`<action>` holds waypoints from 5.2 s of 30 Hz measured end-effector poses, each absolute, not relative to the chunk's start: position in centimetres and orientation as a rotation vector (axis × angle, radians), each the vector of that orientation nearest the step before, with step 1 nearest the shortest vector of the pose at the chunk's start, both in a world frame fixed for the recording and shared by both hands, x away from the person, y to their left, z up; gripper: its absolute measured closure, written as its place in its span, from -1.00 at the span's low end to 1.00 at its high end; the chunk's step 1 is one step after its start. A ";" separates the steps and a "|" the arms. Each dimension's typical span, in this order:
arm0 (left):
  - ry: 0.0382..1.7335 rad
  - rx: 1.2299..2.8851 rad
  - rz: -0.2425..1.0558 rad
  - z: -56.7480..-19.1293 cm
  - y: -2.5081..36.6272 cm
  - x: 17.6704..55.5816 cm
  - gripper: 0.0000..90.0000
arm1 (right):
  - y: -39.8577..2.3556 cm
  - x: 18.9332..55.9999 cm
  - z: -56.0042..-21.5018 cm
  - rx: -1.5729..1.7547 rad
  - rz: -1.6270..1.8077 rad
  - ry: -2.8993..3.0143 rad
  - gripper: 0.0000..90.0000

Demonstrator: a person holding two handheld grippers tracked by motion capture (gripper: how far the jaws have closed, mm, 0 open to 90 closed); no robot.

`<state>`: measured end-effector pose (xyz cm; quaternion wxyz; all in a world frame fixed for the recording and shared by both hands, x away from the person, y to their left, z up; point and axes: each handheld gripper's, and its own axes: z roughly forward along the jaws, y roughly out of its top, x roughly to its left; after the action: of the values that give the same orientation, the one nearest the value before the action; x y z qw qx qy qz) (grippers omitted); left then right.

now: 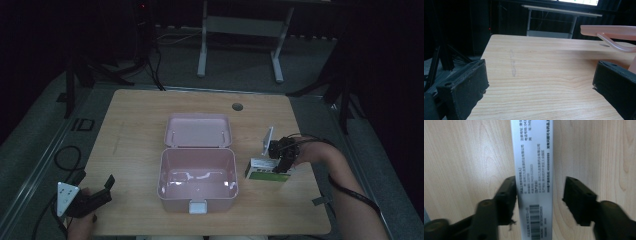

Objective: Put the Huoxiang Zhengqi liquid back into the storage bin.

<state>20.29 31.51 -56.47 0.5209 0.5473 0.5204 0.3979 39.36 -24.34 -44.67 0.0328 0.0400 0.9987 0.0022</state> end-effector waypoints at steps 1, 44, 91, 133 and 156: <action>1.247 1.312 0.953 -56.5 31.5 20.3 -0.99 | -24.3 39.4 -44.7 0.123 0.007 3.074 0.06; 1.254 1.314 0.957 -56.5 31.5 20.3 -0.99 | -22.7 37.2 -40.6 0.071 0.008 3.094 0.38; 1.255 1.318 0.961 -56.4 31.4 20.3 -0.99 | -19.6 33.7 -30.3 0.078 0.068 3.044 0.38; 1.246 1.311 0.951 -56.5 31.6 20.2 -0.99 | -4.7 31.0 -30.9 -0.223 0.078 3.077 0.38; 1.245 1.310 0.953 -56.5 31.6 20.2 -0.99 | -2.9 31.5 -38.3 -0.164 0.070 3.150 0.38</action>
<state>20.24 31.58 -56.47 0.5218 0.5470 0.5198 0.3980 31.54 -2.93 -38.25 -0.0065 -0.0520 0.9984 0.0223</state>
